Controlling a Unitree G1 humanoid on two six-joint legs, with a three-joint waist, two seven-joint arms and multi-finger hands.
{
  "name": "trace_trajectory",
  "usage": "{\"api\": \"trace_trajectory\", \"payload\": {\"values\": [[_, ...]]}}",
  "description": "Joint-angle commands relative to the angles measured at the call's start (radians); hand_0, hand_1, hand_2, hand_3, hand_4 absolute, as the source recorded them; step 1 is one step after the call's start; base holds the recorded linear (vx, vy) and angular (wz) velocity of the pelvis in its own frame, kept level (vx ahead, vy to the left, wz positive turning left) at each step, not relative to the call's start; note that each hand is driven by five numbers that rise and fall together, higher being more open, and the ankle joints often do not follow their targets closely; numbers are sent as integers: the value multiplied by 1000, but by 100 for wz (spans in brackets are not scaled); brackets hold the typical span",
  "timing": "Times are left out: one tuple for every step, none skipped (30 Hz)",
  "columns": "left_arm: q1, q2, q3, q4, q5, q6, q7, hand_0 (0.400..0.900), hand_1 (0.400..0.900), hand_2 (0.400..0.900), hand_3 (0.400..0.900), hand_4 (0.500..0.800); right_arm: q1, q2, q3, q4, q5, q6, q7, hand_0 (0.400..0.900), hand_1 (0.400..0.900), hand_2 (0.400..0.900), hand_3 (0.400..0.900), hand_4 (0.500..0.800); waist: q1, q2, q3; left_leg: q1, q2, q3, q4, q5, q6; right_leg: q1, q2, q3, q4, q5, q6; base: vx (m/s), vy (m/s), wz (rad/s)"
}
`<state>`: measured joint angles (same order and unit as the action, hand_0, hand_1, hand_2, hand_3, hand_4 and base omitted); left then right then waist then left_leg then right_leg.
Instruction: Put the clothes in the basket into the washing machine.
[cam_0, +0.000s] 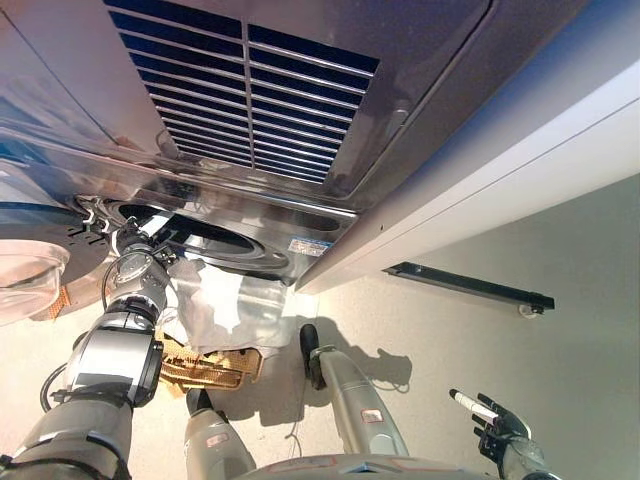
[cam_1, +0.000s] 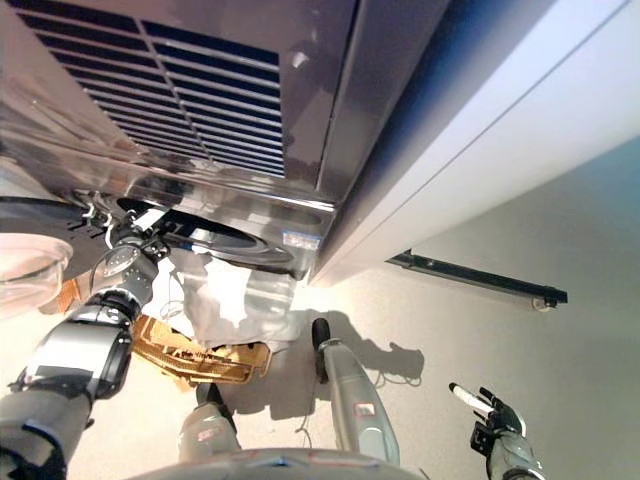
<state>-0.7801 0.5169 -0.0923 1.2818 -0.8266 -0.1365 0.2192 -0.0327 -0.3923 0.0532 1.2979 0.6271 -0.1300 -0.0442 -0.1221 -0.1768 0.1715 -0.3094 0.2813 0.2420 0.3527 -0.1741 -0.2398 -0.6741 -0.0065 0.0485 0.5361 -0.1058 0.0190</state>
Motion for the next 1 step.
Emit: {"api": "trace_trajectory", "payload": {"values": [[-16, 33, 21, -7, -11, -93, -16, 900, 900, 900, 900, 800, 43, -99, -31, 79, 4, -17, -64, 900, 900, 900, 900, 800, -3, 25, -43, -23, -59, -3, 74, -58, 103, 60, 1, 42, -143, 85, 103, 0, 0, 0]]}}
